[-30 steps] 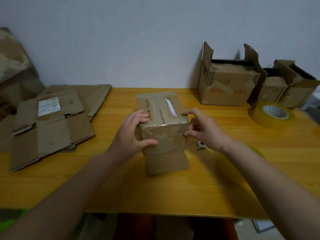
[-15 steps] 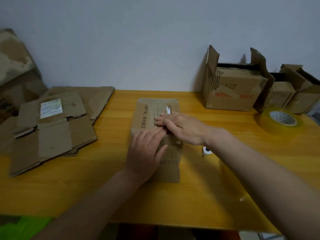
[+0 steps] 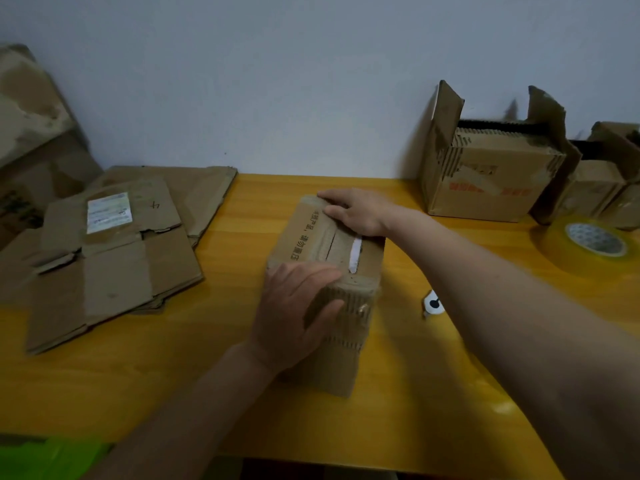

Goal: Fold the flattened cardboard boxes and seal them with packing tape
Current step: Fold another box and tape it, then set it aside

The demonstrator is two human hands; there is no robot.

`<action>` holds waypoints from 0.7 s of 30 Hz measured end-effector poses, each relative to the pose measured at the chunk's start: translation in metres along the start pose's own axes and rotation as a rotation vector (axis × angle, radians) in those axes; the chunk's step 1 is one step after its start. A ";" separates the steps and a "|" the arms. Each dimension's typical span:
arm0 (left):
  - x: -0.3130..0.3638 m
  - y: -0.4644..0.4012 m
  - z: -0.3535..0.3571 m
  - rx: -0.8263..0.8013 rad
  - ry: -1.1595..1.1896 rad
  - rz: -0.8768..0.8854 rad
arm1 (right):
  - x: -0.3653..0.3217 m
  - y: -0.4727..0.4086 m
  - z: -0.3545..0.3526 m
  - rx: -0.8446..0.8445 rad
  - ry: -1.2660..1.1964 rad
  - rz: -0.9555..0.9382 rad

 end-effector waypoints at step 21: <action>-0.007 -0.046 -0.052 -0.025 0.152 -0.744 | 0.013 0.103 -0.027 0.541 -1.034 0.208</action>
Point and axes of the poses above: each hand's wrist, its own y-axis away from the middle knuckle, its own z-axis out of the palm, x = y × z, the point moved 2 cm from there along -y, towards the middle knuckle, and after that the axes turned 3 degrees about x, right-handed, at the moved point
